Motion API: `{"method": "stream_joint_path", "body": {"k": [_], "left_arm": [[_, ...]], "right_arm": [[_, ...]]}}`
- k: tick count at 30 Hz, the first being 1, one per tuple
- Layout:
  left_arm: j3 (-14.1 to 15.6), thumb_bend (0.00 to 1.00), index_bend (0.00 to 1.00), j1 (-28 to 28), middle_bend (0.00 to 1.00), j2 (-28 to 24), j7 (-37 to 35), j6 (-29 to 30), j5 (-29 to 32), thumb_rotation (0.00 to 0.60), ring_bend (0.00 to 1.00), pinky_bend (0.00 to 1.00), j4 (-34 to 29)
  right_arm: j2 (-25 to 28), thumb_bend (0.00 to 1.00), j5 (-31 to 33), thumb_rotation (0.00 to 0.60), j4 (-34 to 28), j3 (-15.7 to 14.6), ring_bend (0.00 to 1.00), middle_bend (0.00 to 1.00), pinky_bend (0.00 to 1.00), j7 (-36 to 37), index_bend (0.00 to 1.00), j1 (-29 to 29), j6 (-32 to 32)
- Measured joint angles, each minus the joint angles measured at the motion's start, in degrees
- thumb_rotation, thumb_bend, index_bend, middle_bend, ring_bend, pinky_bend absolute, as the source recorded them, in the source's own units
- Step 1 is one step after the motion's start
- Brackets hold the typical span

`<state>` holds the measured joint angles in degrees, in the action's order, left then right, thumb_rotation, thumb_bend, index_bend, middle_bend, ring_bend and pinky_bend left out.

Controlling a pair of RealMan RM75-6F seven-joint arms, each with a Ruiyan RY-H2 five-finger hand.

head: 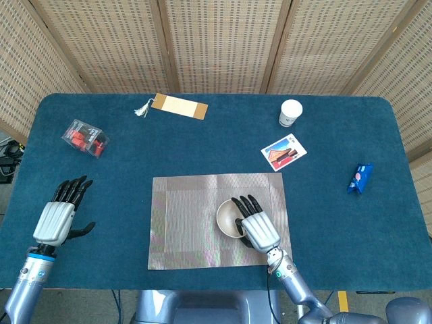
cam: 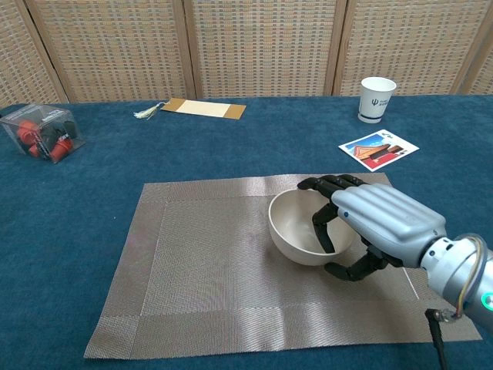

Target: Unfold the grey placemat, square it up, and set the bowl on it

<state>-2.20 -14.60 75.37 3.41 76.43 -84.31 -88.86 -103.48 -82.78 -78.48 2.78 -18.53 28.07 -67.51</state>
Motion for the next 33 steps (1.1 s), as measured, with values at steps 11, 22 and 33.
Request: {"method": "stream_joint_path", "body": {"k": [11, 22, 33], "left_arm": [[0.06, 0.21, 0.05, -0.09, 0.0, 0.35, 0.84, -0.2, 0.1, 0.6, 0.0, 0.0, 0.2], [-0.15, 0.21, 0.04, 0.17, 0.0, 0.13, 0.8, 0.47, 0.13, 0.6, 0.0, 0.0, 0.01], [-0.41, 0.21, 0.01, 0.95, 0.0, -0.43, 1.51, 2.03, 0.23, 0.6, 0.0, 0.0, -0.3]], "right_arm": [[3.26, 0.21, -1.18, 0.6, -2.74, 0.33, 0.0, 0.0, 0.0, -0.29, 0.38, -0.49, -1.32], [12.11, 0.17, -0.1, 0.6, -5.9, 1.81, 0.0, 0.0, 0.0, -1.16, 0.26, -3.64, -5.92], [23.35, 0.14, 2.8, 0.6, -2.8, 1.64, 0.0, 0.0, 0.0, 10.45, 0.11, -10.03, -9.15]]}}
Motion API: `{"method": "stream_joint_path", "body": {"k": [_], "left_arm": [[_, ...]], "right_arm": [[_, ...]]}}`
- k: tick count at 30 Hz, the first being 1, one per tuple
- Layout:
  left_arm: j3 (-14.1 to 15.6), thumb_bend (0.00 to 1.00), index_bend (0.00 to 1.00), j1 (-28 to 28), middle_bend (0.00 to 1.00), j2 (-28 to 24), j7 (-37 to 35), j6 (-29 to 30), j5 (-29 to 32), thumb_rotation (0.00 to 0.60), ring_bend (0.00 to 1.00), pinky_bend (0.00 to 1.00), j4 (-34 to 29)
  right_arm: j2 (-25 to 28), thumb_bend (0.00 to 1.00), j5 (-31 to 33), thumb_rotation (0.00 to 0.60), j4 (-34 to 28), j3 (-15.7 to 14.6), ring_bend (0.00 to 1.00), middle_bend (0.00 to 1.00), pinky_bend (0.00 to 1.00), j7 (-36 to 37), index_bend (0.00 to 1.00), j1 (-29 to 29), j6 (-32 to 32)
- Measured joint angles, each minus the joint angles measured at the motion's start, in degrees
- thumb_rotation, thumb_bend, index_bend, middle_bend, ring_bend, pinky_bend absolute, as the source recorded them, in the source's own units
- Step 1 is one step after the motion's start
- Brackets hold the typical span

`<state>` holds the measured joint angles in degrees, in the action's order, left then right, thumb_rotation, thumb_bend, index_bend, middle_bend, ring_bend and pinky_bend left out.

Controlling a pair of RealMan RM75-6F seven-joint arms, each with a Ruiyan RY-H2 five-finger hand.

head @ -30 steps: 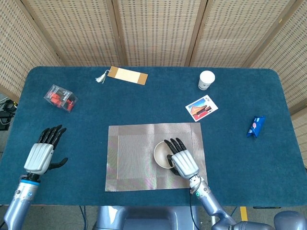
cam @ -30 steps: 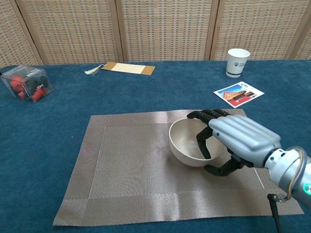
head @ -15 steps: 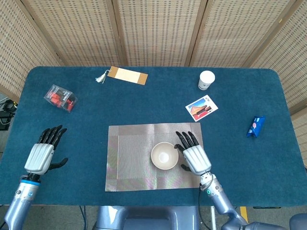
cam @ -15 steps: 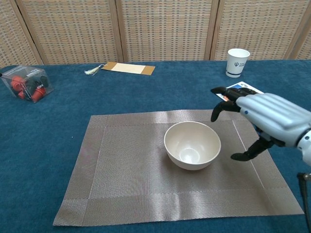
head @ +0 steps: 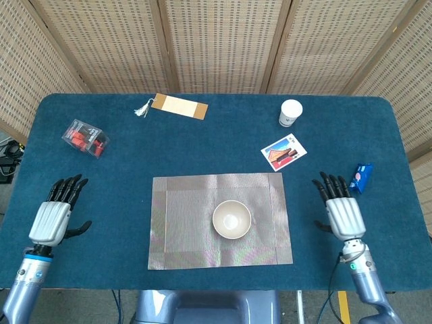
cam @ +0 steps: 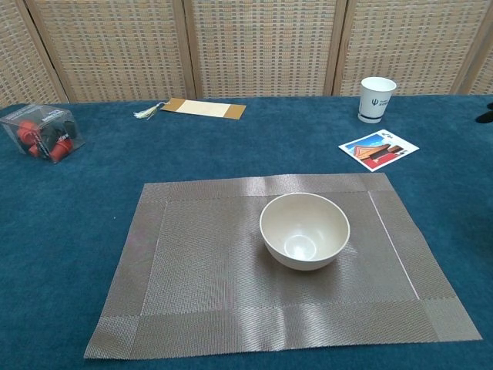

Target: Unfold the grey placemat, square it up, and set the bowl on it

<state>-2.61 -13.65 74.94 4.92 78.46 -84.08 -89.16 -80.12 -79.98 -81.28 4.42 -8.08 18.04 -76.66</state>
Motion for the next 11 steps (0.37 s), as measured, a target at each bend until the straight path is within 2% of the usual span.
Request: {"method": "stream_joint_path", "body": {"k": [6, 11], "left_arm": [[0.31, 0.2, 0.0, 0.95, 0.0, -0.57, 0.33, 1.25, -0.18, 0.6, 0.0, 0.0, 0.0], [0.57, 0.2, 0.0, 1.88, 0.0, -1.25, 0.3, 2.18, -0.15, 0.6, 0.0, 0.0, 0.08]], "right_arm": [[2.16, 0.13, 0.07, 0.6, 5.45, -0.65, 0.0, 0.0, 0.0, 5.38, 0.09, -3.43, -2.7], [3.69, 0.13, -0.69, 0.6, 7.06, -0.56, 0.0, 0.0, 0.0, 9.37, 0.09, -5.11, -4.43]]}}
